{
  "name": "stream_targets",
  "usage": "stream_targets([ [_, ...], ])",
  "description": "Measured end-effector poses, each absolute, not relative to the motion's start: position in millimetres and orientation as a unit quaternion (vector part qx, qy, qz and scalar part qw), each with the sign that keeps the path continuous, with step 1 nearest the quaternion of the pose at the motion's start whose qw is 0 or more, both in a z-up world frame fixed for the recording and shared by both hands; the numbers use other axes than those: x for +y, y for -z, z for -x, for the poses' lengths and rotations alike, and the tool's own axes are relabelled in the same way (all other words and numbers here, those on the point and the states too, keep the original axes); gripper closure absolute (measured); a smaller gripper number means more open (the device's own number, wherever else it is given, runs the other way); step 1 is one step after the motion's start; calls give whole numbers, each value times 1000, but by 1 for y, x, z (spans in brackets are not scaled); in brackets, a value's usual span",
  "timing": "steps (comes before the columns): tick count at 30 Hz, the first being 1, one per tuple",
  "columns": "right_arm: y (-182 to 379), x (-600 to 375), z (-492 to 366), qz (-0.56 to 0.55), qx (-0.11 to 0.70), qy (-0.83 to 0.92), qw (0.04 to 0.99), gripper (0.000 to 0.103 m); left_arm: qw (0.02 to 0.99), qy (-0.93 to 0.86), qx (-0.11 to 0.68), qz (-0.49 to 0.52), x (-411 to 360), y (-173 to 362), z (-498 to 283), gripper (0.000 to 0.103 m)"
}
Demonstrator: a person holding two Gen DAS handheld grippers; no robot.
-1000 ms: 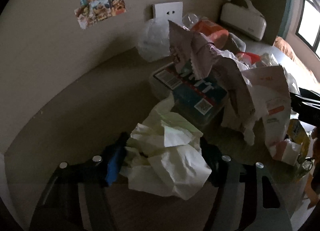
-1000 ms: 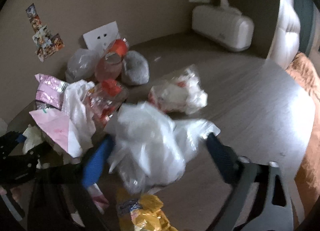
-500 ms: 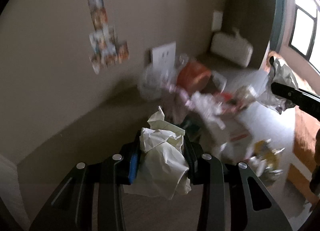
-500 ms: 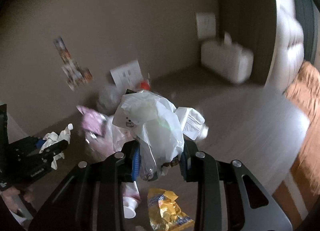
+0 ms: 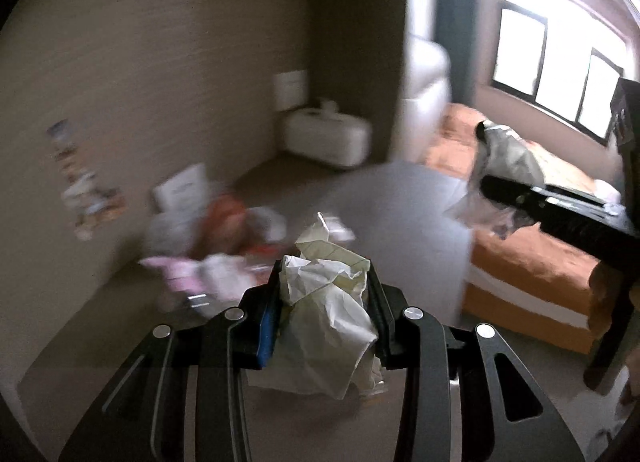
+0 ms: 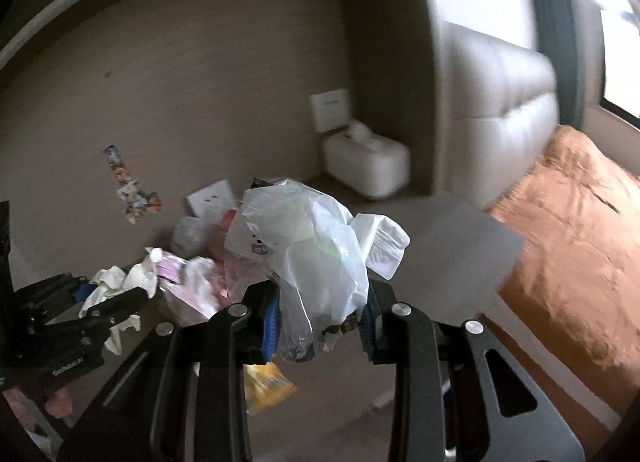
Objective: Collect trash
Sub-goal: 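Carry tissue and plastic bag with both tools over the white bin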
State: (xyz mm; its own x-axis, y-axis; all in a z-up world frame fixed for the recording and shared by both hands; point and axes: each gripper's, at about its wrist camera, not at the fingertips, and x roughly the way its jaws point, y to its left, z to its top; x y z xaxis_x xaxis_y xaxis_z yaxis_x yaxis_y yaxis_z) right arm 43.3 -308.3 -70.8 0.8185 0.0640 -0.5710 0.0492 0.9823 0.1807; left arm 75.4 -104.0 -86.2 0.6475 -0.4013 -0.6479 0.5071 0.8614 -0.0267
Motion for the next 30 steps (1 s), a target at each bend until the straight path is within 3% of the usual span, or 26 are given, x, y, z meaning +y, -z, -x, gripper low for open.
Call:
stream_targets([
  [14,153,-427,28,-155,360,139,910,69,835,394,363,-130,-294,158,-50,66],
  [21,228,-485,33,-198,392,167,883,69,798,427,399,-150,-380,251,-43,66],
  [30,390,-548,10,-241,435,185,848,69,756,439,460,-154,-442,412,-66,66],
])
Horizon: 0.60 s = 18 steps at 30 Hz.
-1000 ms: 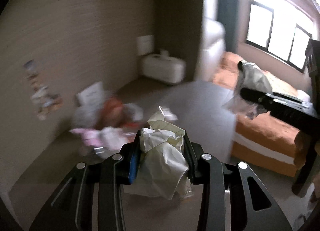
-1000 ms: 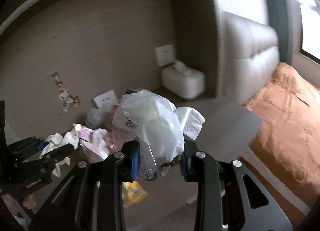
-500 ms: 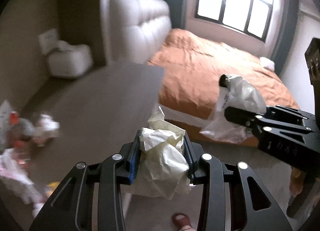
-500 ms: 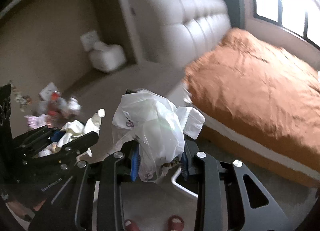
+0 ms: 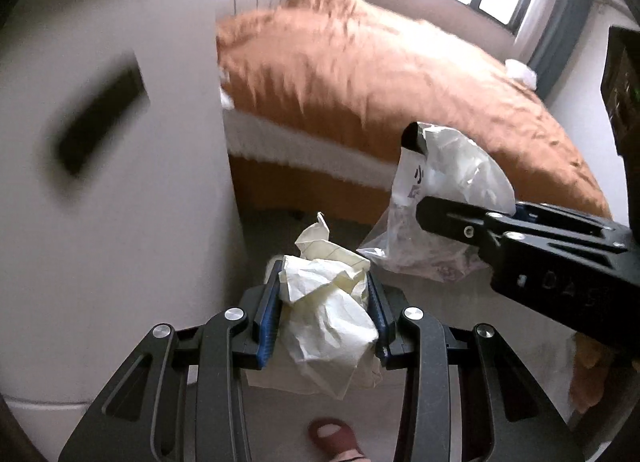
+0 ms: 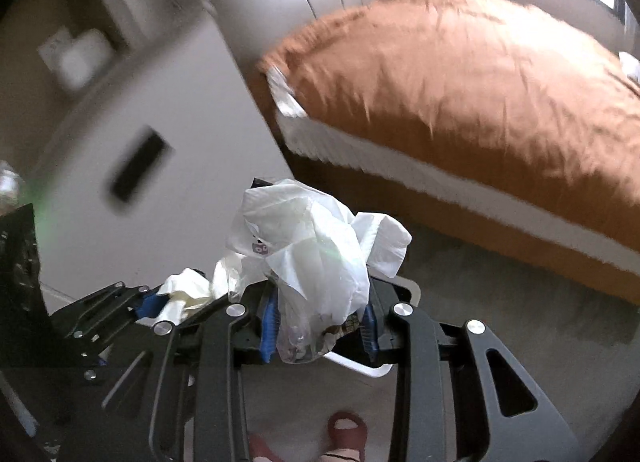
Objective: Collect trash
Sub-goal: 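Carry tissue and plastic bag with both tools over the white bin, then open both tools to drop tissue and bag into the bin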
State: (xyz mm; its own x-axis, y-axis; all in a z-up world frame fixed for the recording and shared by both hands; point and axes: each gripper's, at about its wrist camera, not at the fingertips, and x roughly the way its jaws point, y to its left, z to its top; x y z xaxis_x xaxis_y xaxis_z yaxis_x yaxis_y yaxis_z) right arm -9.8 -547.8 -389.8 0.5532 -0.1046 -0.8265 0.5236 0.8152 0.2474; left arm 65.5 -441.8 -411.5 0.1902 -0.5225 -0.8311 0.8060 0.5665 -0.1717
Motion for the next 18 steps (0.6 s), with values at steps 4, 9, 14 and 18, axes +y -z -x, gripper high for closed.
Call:
stream_targets([
  [4,466,-568,2,-272,444,185,834,69,742,435,481,-170,-457,489,-71,66],
  [9,537,-578,-15,-277,468,178,820,69,723,442,499,-181,-477,561,-74,66],
  [14,582,-578,-28,-266,478,175,819,68,712,449,504,-193,-494,608,-74,64],
  [18,599,-575,-30,-256,481,168,822,3,707,449,511,-194,-491,628,-74,5],
])
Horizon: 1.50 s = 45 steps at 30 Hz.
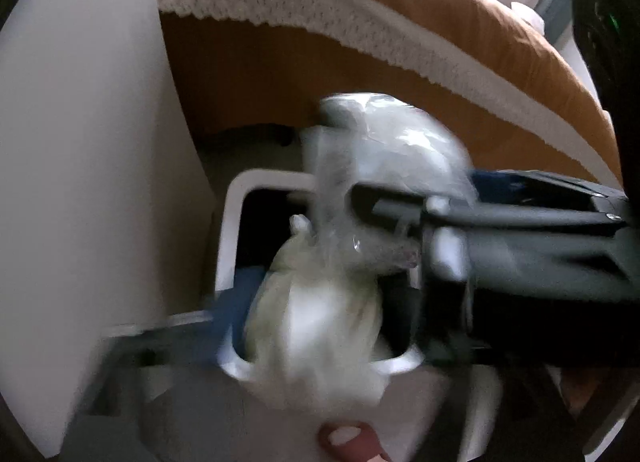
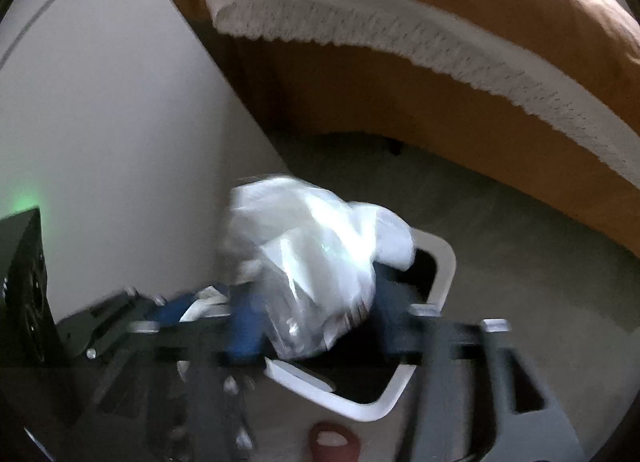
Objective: Collect trash
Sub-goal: 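Open both tools to drop tissue and bag into the bin, then move both tools back over the trash pile on the desk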
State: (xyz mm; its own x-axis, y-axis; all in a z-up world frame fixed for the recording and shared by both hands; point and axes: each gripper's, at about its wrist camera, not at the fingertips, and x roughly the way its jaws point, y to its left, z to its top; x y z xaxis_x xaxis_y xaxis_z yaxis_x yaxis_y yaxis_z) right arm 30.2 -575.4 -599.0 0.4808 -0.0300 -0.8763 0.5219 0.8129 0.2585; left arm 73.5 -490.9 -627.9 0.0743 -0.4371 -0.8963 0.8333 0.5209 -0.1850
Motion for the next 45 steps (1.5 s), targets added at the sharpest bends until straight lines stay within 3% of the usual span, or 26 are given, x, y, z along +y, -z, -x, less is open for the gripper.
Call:
stream_targets([
  [4,607,-575,-26,-250,495,168,815,4,707,442,514,-202,-492,631,-78,5],
  [11,559,-585,-14,-241,486,201,816,4,715,444,502,-201,-488,591,-79,5],
  [32,303,-578,59,-210,373,250,868,4,786,436,413,-149,-453,331,-67,5],
  [45,161,-474,45,-168,298,117,932,4,873,326,350,-98,-322,170,-36,5],
])
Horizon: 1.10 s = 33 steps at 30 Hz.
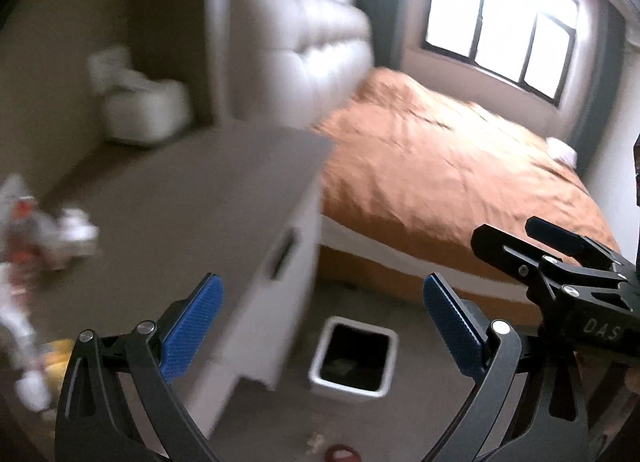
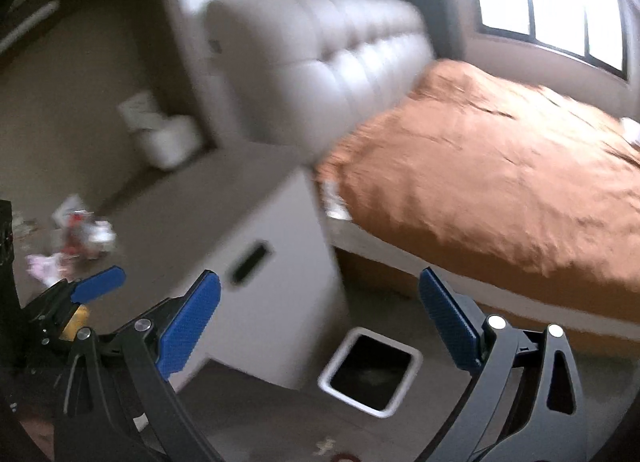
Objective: Collect trash
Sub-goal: 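Move both tools back over the trash pile on the desk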
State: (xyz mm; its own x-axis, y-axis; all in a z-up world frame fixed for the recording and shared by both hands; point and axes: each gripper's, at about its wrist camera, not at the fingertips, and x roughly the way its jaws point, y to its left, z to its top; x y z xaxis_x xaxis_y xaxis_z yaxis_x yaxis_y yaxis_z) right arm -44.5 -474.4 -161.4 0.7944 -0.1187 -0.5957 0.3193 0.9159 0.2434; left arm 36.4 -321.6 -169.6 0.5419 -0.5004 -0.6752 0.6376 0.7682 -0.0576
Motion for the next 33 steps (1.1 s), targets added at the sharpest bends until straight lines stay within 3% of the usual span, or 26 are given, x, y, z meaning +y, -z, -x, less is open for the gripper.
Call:
stream_targets([
  [9,101,-355,3,-89,261,-20,961,4,935,167,304,-70,-175,108,-37,5],
  [16,93,-277,-15,-44,266,-90,959,4,950,93,296,-27,-79,94,-45,5],
  [33,123,-166,-81,6,312,-116,943,4,951,65,301,-13,23,115,-97,6],
])
